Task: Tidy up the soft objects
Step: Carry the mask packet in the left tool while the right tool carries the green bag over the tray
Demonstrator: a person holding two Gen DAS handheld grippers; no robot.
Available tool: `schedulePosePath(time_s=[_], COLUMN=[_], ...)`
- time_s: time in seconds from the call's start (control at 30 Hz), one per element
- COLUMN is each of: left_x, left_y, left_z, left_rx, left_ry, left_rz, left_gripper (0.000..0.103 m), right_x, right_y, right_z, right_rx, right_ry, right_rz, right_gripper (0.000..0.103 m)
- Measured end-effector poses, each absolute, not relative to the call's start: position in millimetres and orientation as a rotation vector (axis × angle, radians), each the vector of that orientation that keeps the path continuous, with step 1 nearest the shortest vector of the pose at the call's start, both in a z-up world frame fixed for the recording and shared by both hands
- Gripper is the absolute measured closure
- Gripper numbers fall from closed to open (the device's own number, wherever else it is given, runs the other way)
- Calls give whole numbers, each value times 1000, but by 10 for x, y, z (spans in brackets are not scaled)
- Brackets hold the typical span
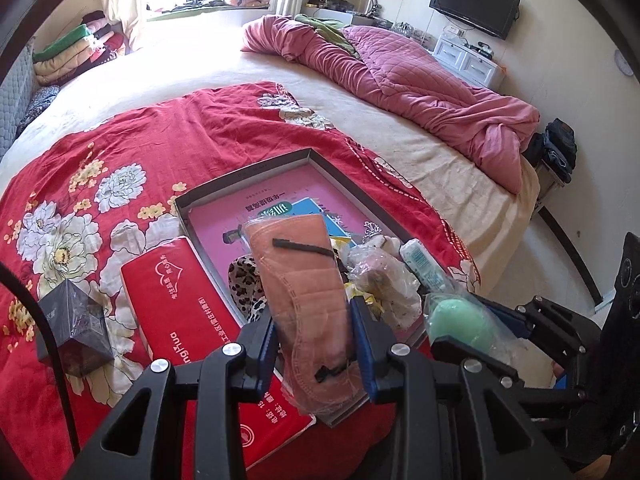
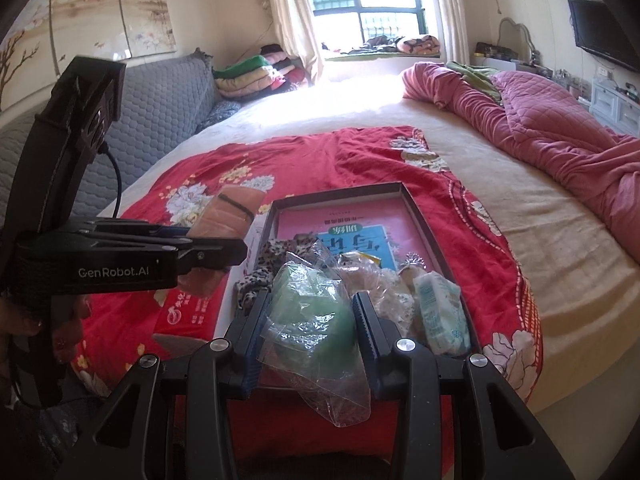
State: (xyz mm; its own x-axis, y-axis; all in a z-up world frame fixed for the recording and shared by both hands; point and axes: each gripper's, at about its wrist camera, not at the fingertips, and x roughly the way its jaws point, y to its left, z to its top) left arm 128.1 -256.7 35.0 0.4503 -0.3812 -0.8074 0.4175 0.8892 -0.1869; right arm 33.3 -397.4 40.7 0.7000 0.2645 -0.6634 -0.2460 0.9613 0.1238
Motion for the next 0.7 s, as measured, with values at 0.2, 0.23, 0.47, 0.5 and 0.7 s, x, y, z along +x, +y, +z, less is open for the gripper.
schedulePosePath(time_s=[0.2, 0.23, 0.47, 0.5, 0.7], left_x=[1334, 1347, 1439, 1451, 1533], left_y=[-2646, -2655, -2728, -2733, -2759], left_z=[256, 245, 152, 137, 30], left_rx=[54, 55, 59, 59, 53], left_ry=[1005, 1006, 1026, 1027, 1050], left_rz=[-502, -504, -510, -511, -509], left_gripper=[69, 69, 69, 69, 69], right_x=[379, 390, 436, 441, 488], right_y=[-3949, -3955, -3979, -3981, -4000], right_z=[283, 272, 181, 165, 66], right_rx=[36, 39, 35, 33, 35], right_ry=[756, 759, 779, 780, 808], right_rz=[300, 302, 301, 303, 308], right_gripper=[61, 61, 61, 61, 60])
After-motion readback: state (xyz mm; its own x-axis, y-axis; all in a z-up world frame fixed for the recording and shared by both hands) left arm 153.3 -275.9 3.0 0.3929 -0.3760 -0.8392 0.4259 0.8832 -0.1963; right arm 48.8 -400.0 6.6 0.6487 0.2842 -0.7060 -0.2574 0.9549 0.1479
